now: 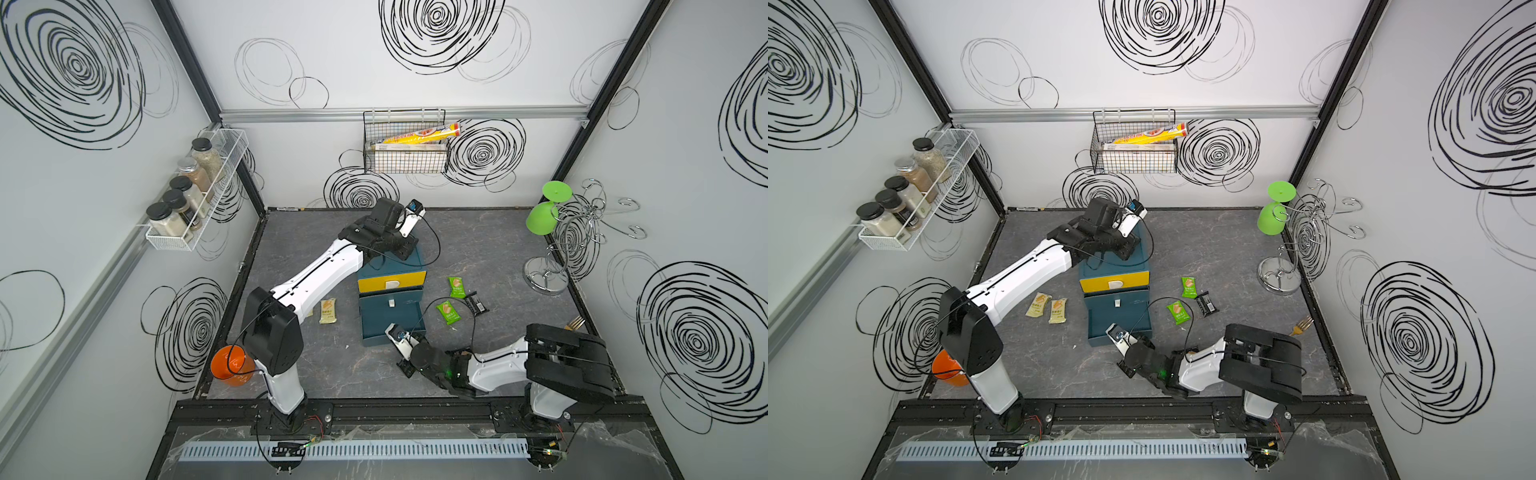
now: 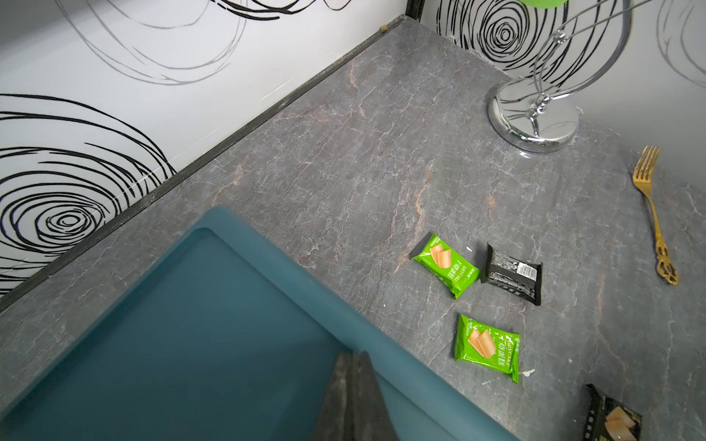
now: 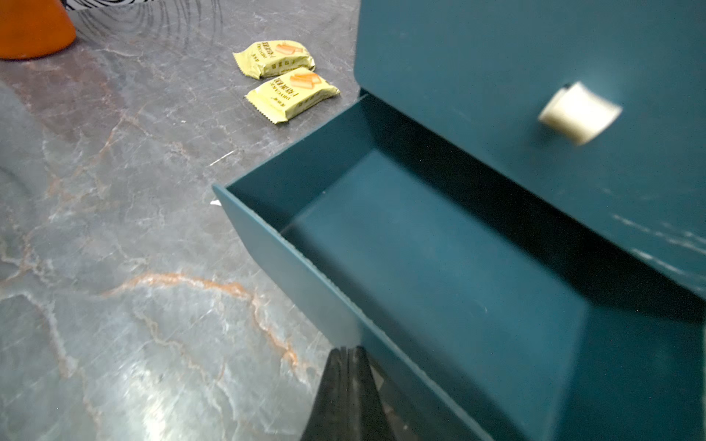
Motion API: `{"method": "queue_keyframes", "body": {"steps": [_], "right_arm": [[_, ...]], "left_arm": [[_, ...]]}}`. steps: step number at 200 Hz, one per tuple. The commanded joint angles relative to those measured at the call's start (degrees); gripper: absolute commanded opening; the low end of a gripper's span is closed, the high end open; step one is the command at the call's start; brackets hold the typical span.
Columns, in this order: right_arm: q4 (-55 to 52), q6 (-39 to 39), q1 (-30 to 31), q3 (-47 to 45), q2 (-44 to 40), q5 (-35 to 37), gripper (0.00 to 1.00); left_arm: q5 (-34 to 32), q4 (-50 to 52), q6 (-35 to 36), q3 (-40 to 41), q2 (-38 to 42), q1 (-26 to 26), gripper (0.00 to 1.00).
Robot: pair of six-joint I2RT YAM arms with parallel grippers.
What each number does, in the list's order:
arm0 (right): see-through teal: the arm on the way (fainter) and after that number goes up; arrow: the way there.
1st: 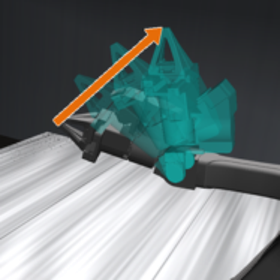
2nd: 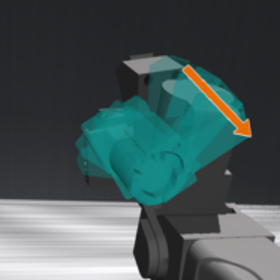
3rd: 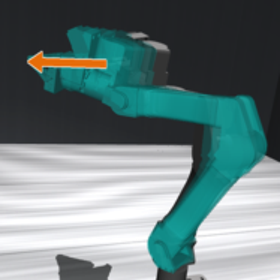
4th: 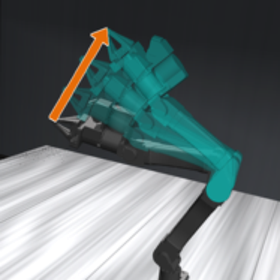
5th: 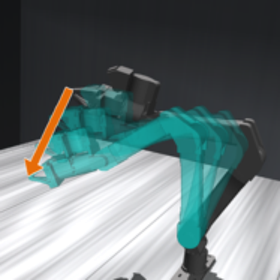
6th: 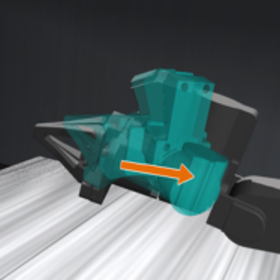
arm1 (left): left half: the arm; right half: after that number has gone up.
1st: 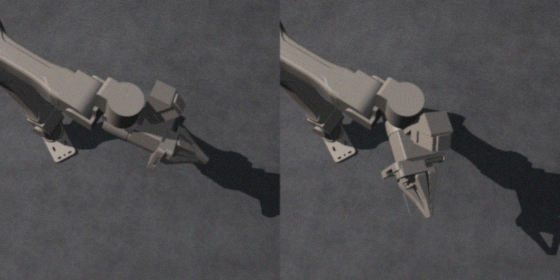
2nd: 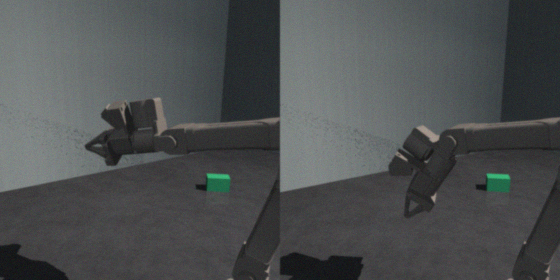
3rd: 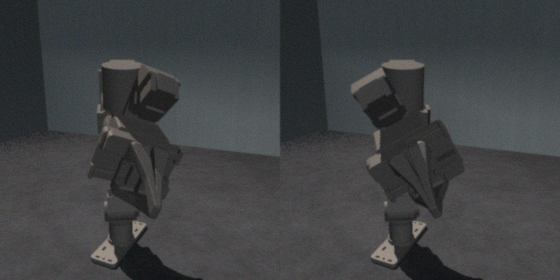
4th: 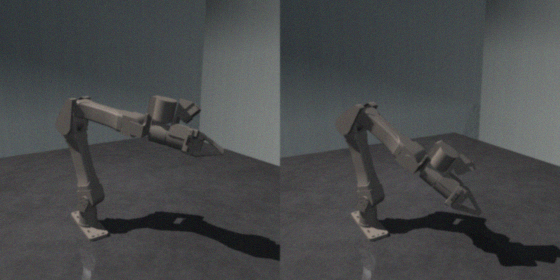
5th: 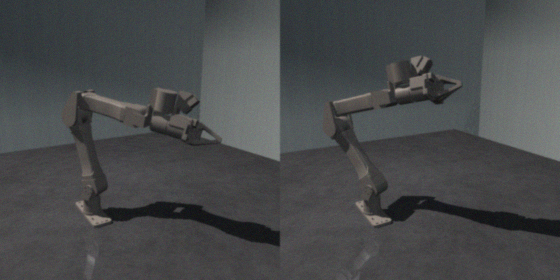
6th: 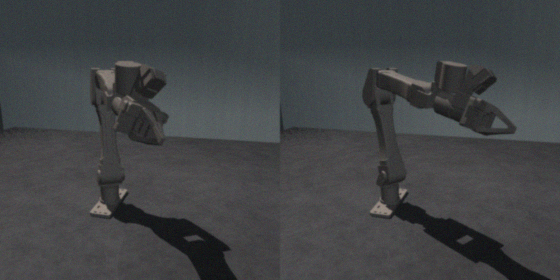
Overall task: Take the cookies out of the drawer
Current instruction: Close the drawer in the storage box.
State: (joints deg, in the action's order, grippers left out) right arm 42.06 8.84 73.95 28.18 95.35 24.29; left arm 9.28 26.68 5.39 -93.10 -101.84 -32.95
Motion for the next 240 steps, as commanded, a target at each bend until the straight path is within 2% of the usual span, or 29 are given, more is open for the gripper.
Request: {"method": "queue_keyframes", "body": {"steps": [1,99,212,240], "right_arm": [[1.75,-1.96,-1.90,2.58,1.65,-1.81,0.00],[3.75,-4.84,-9.03,8.53,7.39,-6.70,0.00],[4.25,-9.90,-12.69,12.69,8.55,-4.76,0.00],[4.00,-9.55,-12.64,10.84,5.64,-9.75,0.00]], "left_arm": [[2.06,8.83,0.28,3.52,-3.06,-0.67,0.00],[5.40,8.04,-0.38,5.39,-0.84,-0.10,0.00],[8.34,7.79,-0.49,7.09,1.20,0.39,0.00],[8.24,7.21,-0.72,7.14,1.82,1.19,0.00]]}}
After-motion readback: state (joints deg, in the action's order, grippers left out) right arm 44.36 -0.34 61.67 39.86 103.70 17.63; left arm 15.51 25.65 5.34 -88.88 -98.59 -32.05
